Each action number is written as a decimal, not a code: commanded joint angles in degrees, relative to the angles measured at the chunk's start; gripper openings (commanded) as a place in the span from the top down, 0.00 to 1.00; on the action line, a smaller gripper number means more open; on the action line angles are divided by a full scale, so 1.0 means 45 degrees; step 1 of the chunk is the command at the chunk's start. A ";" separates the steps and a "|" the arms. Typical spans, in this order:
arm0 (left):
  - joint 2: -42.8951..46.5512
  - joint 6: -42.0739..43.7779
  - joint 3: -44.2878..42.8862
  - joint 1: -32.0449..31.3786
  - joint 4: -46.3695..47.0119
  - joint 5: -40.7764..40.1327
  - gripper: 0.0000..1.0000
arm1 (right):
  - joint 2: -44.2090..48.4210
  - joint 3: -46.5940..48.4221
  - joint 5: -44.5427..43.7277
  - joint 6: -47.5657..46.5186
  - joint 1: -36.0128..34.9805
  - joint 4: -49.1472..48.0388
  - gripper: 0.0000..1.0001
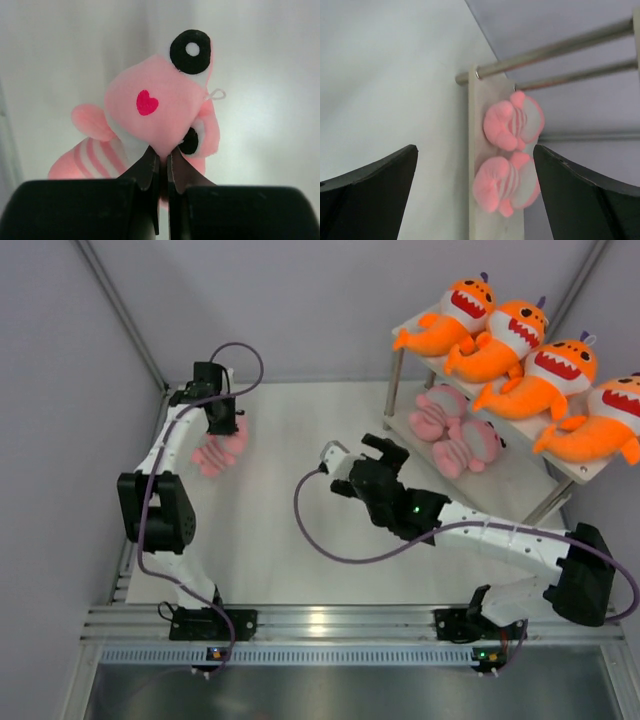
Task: Place and organize the stuffed toys onto the shelf
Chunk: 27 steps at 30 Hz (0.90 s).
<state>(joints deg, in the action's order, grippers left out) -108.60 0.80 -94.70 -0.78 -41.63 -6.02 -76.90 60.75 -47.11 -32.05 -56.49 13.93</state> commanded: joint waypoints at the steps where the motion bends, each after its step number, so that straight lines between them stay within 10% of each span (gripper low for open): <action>1: 0.2275 -0.2538 0.0263 -0.0355 -0.0646 0.2546 1.00 | 0.0391 -0.0783 0.1073 -0.2656 -0.1622 -0.3558 0.01; 7: 0.3643 -0.3068 0.0182 -0.0588 -0.2232 0.4522 1.00 | -0.1481 -0.0827 0.3942 -0.8164 -0.4572 -0.6745 0.01; 17: 0.5128 -0.3165 0.0575 -0.1644 -0.2781 0.4366 1.00 | -0.5874 0.2045 0.5919 -1.3828 -0.4869 -0.8738 0.00; 27: 0.5149 -0.3224 0.0457 -0.1683 -0.2781 0.4873 1.00 | -0.8045 0.4252 0.6425 -1.4009 -0.3834 -0.8273 0.01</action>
<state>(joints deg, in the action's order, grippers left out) -86.96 -13.08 -91.70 -8.29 -54.35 14.33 -111.15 75.18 -20.16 -93.32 -75.31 -20.58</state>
